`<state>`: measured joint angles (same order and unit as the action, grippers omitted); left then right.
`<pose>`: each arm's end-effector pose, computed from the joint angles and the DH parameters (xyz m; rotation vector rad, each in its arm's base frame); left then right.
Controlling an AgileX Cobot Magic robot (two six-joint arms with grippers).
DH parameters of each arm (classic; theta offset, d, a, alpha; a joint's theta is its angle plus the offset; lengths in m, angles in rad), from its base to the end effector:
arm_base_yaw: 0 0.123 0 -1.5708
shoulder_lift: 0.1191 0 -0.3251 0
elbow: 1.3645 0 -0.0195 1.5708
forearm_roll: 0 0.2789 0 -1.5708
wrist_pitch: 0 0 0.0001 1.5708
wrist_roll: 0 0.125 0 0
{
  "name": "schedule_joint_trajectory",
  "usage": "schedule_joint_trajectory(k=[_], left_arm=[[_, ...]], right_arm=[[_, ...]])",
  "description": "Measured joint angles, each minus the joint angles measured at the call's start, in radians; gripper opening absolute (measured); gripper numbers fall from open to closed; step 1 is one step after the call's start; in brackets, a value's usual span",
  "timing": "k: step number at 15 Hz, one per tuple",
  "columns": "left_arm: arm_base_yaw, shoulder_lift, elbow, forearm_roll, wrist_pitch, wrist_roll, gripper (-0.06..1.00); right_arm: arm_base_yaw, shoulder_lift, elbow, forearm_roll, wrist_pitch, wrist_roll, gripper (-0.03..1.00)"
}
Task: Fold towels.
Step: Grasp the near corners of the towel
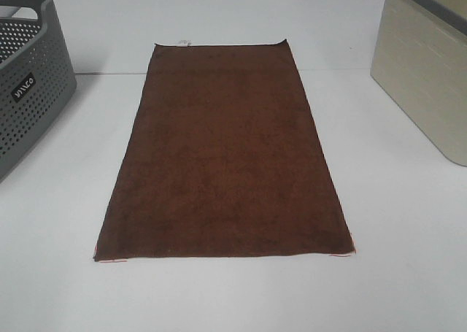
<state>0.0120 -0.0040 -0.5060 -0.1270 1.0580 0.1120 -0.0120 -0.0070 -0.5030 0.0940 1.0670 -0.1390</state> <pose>0.0083 -0.0137 0.2783 0.1076 2.0230 -0.0733 0.0079 0.0102 0.2760 -0.1345 2.0326 0.0177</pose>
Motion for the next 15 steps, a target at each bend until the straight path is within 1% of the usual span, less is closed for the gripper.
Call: schedule_joint_trajectory(k=[3,4,5,6,7,8,9,10,11,13,15], left_arm=[[0.000,0.000,0.000,0.000,-0.004,-0.017,0.90],[0.000,0.001,-0.004,-0.003,-0.039,-0.047,0.90],[0.000,0.013,-0.008,-0.010,-0.112,-0.070,0.90],[0.000,0.036,-0.009,-0.015,-0.183,-0.083,0.90],[0.000,0.053,-0.009,-0.020,-0.219,-0.085,0.90],[0.000,0.088,-0.004,-0.039,-0.278,-0.089,0.90],[0.000,0.160,-0.001,-0.087,-0.315,-0.089,0.90],[0.000,0.190,-0.001,-0.110,-0.322,-0.089,0.90],[0.000,0.249,0.000,-0.152,-0.334,-0.089,0.90],[0.000,0.397,0.000,-0.250,-0.373,-0.090,0.89],[0.000,0.563,0.001,-0.327,-0.404,-0.090,0.89]], right_arm=[[0.000,0.000,0.000,0.000,0.000,0.000,0.97],[0.000,0.000,0.000,0.000,-0.002,0.000,0.97],[0.000,0.011,-0.004,0.000,-0.011,0.004,0.97],[0.000,0.038,-0.014,0.000,-0.031,0.018,0.97],[0.000,0.059,-0.021,0.000,-0.044,0.032,0.97],[0.000,0.110,-0.033,0.000,-0.065,0.057,0.97],[0.000,0.196,-0.050,0.000,-0.087,0.090,0.97],[0.000,0.233,-0.055,0.000,-0.094,0.101,0.97],[0.000,0.314,-0.064,0.000,-0.096,0.112,0.97],[0.000,0.476,-0.075,0.007,-0.097,0.116,0.97],[0.000,0.636,-0.082,0.030,-0.101,0.116,0.97]])
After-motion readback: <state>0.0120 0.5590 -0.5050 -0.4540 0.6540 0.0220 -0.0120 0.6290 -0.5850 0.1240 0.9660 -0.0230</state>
